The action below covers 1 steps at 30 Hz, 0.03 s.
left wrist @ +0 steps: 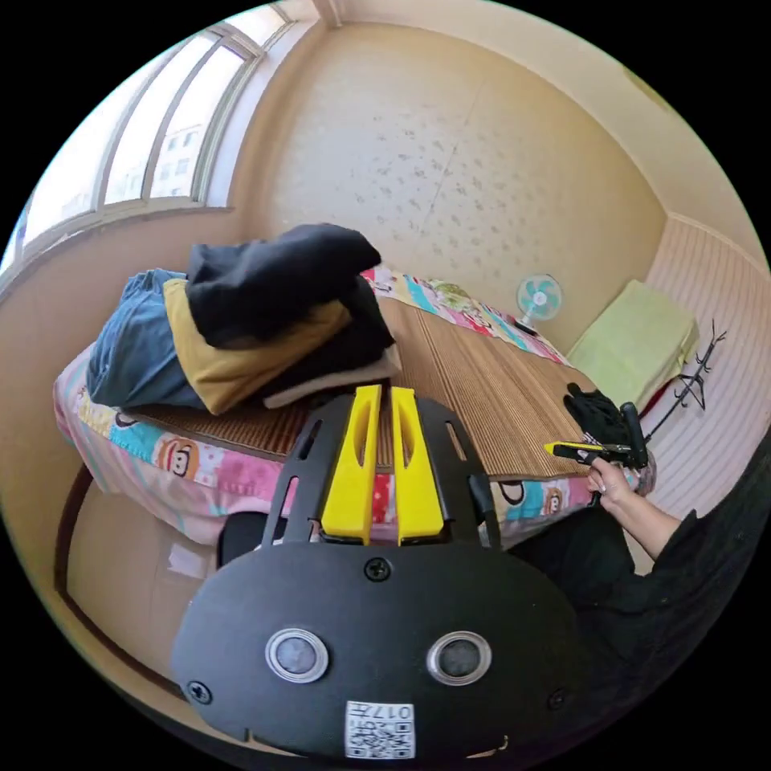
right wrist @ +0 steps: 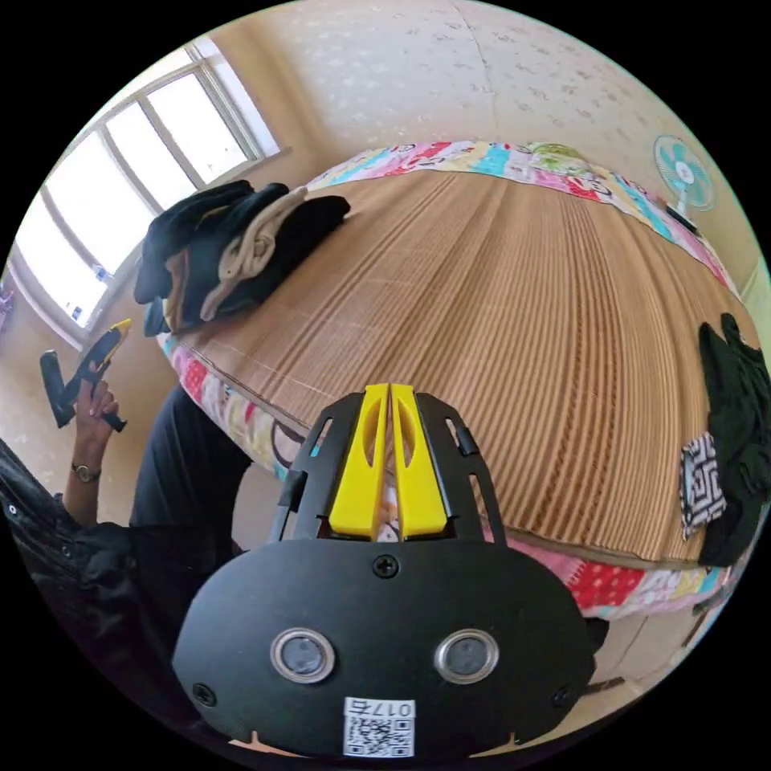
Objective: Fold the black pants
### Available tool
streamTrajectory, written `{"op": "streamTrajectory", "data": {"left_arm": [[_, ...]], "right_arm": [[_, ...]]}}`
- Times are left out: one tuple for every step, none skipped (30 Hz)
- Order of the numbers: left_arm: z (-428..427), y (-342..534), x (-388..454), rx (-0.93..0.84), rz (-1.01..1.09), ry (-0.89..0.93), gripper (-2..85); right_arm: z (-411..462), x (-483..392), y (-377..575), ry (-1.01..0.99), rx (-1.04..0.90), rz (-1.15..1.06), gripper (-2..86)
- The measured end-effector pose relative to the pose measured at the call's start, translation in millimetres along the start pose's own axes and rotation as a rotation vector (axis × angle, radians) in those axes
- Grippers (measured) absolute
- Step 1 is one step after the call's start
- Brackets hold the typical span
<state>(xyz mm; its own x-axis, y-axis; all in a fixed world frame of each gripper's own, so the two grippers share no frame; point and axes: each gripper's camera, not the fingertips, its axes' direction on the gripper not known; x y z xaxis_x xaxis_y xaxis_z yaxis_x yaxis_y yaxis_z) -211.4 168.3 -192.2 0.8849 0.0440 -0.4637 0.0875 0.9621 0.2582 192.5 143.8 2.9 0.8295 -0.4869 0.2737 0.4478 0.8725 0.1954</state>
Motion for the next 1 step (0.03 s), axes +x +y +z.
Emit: {"op": "streamTrajectory", "data": {"left_arm": [[26.1,-5.2,17.1,-0.077,0.037,0.083,0.2]], "right_arm": [[-19.1,19.6,25.7,0.116,0.019,0.027,1.8]]}}
